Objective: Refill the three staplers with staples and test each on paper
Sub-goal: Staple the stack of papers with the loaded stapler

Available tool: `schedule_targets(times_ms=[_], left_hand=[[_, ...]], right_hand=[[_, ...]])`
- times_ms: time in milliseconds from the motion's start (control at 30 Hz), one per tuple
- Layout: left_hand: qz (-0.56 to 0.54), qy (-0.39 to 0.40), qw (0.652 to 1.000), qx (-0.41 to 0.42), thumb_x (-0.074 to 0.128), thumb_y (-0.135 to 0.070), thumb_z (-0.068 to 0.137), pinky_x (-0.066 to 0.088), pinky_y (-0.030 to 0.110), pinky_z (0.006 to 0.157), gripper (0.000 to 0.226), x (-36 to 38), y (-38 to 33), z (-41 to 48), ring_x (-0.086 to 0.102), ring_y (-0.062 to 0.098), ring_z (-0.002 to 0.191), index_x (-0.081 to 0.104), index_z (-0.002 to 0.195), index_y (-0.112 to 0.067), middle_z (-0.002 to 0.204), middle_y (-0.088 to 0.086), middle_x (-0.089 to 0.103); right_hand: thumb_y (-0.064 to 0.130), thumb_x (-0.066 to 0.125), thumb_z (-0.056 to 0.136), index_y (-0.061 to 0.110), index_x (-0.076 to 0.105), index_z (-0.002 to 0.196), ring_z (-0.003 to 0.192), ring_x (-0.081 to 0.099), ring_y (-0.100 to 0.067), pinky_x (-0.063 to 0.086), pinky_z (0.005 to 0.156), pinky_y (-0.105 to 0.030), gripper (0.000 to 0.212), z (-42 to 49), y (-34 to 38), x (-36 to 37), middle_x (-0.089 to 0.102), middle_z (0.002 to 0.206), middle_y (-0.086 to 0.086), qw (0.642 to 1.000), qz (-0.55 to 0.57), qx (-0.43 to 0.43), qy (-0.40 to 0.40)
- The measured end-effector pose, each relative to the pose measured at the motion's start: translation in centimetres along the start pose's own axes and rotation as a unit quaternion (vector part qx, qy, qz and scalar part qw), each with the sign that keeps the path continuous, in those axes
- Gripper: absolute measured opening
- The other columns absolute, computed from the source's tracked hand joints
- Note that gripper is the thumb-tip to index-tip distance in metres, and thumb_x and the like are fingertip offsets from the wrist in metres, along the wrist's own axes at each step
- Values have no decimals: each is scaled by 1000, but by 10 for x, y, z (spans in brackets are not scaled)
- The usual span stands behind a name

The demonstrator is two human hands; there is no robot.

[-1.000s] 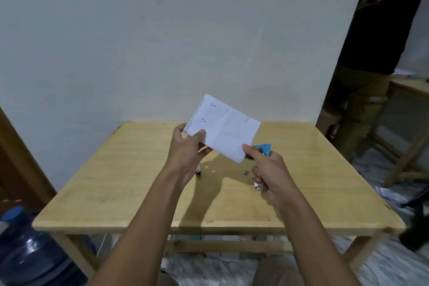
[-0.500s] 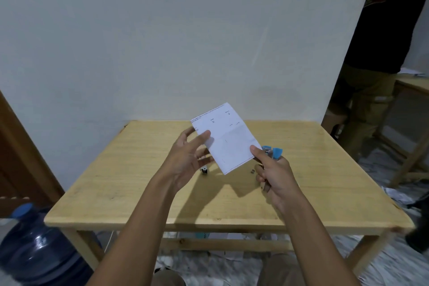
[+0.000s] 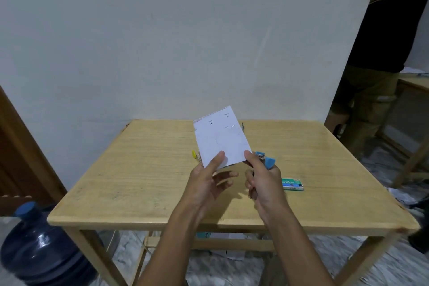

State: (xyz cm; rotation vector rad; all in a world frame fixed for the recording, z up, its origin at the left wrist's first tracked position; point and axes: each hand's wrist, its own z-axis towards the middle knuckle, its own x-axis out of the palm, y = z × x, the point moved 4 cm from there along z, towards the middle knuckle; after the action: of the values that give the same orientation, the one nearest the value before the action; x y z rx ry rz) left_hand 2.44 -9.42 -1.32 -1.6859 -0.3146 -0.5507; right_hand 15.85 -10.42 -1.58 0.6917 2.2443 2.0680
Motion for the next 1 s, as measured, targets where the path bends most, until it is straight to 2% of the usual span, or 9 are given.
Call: schedule_targets(times_ms=[167,267,367,433,533,733,800,900,1000], left_hand=[[-26,-49,998,15,74,-18,82,49,28,58,27,8,13,-6,59,17,58,70,104,-2,81,11,70],[-31,-74,996,40,72,-12,86,48,27,56,23,8,11,-4,57,16,55,69,105,1,75,9,68],[-10,-79,994,73,71,-12,86,47,28,60,14,5,5,-2,58,17,56,69,98,-5,73,7,67],[3,-83,993,88,70,-12,86,47,30,63,7,4,2,-1,58,16,55,69,93,-10,73,6,67],[20,-78,992,100,70,-10,87,47,34,68,4,6,-1,-3,58,17,56,70,87,-14,71,5,67],[103,-52,986,124,70,-15,88,47,33,64,6,5,2,-4,59,23,69,72,94,-16,76,11,69],[127,-54,981,136,69,-15,89,46,34,63,7,3,0,-5,58,21,66,74,86,-20,74,7,69],[155,-77,973,153,69,-14,89,48,35,64,14,1,-3,-7,58,18,64,73,80,-25,70,2,69],[183,-97,964,168,70,-17,88,50,31,63,4,-2,-4,-7,58,15,62,71,88,-20,69,2,68]], right_hand=[[31,70,88,15,53,77,40,32,-10,28,39,-19,26,-7,-2,8,36,45,5,1000,-9,-11,3],[32,69,89,12,57,82,39,29,-10,26,41,-23,24,-8,0,8,35,43,6,999,-29,-29,15],[46,62,90,10,62,86,39,25,-12,21,41,-24,36,-9,6,4,41,48,2,996,-47,-41,66],[62,52,86,11,64,100,41,27,-11,20,45,-27,54,-8,8,2,56,64,3,990,-49,-32,125],[76,38,85,14,61,114,43,28,-10,19,49,-28,72,-9,5,3,58,75,1,978,-63,2,197],[64,30,88,7,61,111,44,26,-11,22,50,-29,69,-15,10,9,43,45,7,966,-92,16,240],[60,31,94,10,60,101,44,27,-12,24,48,-26,59,-15,11,10,45,49,7,965,-93,7,246],[56,39,92,15,58,94,45,28,-12,27,43,-23,44,-13,11,10,50,73,1,963,-58,-8,262],[61,41,90,12,55,95,49,29,-13,32,45,-22,51,-12,8,8,40,71,-7,958,-77,0,277]])
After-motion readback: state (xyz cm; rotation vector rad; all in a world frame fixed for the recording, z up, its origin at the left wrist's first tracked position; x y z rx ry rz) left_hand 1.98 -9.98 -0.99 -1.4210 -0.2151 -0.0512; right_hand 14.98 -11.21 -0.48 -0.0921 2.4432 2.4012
